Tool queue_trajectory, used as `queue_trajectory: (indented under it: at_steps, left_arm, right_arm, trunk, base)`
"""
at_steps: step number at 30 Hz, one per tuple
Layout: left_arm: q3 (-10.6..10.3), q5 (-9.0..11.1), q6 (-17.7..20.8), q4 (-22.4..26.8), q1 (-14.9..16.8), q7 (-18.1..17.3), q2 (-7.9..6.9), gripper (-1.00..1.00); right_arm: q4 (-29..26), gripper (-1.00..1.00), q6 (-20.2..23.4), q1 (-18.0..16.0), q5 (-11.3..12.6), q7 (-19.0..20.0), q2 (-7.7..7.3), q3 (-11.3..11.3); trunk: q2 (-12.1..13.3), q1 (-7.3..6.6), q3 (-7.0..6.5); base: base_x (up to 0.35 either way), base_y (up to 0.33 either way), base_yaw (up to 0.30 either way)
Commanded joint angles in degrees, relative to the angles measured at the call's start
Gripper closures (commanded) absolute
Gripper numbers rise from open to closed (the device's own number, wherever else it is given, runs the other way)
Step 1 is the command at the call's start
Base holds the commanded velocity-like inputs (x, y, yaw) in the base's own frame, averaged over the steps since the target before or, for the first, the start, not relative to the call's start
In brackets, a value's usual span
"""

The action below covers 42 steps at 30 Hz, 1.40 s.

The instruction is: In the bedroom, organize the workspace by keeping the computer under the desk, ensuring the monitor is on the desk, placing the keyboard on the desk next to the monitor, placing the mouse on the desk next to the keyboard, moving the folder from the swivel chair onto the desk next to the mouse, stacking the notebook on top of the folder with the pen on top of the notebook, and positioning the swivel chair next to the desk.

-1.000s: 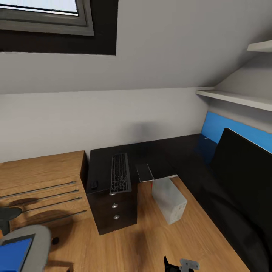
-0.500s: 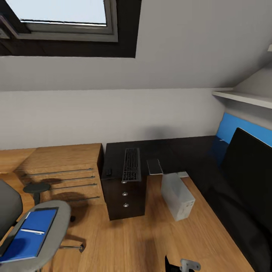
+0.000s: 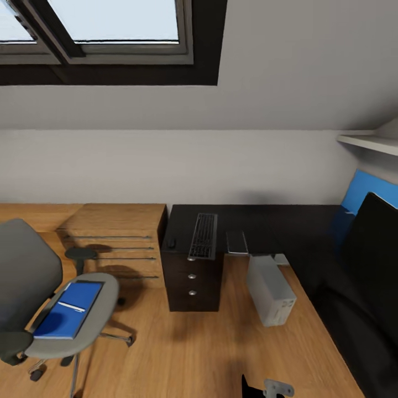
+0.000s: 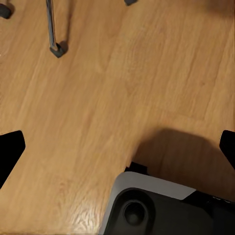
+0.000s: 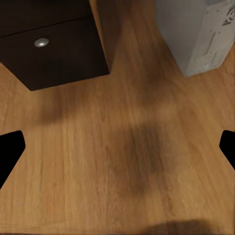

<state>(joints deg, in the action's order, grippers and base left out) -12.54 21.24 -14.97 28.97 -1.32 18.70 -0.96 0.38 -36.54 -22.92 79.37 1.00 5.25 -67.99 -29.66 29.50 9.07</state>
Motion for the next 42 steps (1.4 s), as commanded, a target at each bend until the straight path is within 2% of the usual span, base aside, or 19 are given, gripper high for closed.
queue_trajectory:
  at_steps: [1, 12, 24, 42]
  left_arm:
    - [-0.5, 0.47, -0.14, 0.12, 0.0, 0.46, -0.08, -1.0]
    - [-0.56, 0.47, -0.15, 0.12, 0.0, 0.46, -0.09, -1.0]
    - [-0.56, 0.47, -0.15, 0.12, 0.0, 0.46, -0.1, -1.0]
    - [-0.55, 0.47, -0.15, 0.12, 0.0, 0.39, -0.1, -1.0]
  right_arm:
    - [0.04, -1.0, -0.15, -0.03, 0.58, 0.08, 0.02, -0.49]
    - [0.06, -1.0, -0.19, -0.02, -0.96, -0.02, 0.03, -0.48]
    - [0.06, -1.0, -0.2, -0.02, -1.31, -0.03, -0.13, -0.33]
    - [0.06, -1.0, -0.2, -0.02, -1.32, -0.03, -0.23, -0.3]
  trunk:
    - [-0.09, 0.02, 0.09]
    - [-0.09, 0.02, 0.09]
    - [-0.09, 0.02, 0.09]
    - [-0.09, 0.02, 0.07]
  base:
    - [-0.009, -0.123, 0.291]
    - [-0.035, -0.051, 0.292]
    - [-0.247, -0.15, 0.281]
    - [-0.326, -0.038, 0.032]
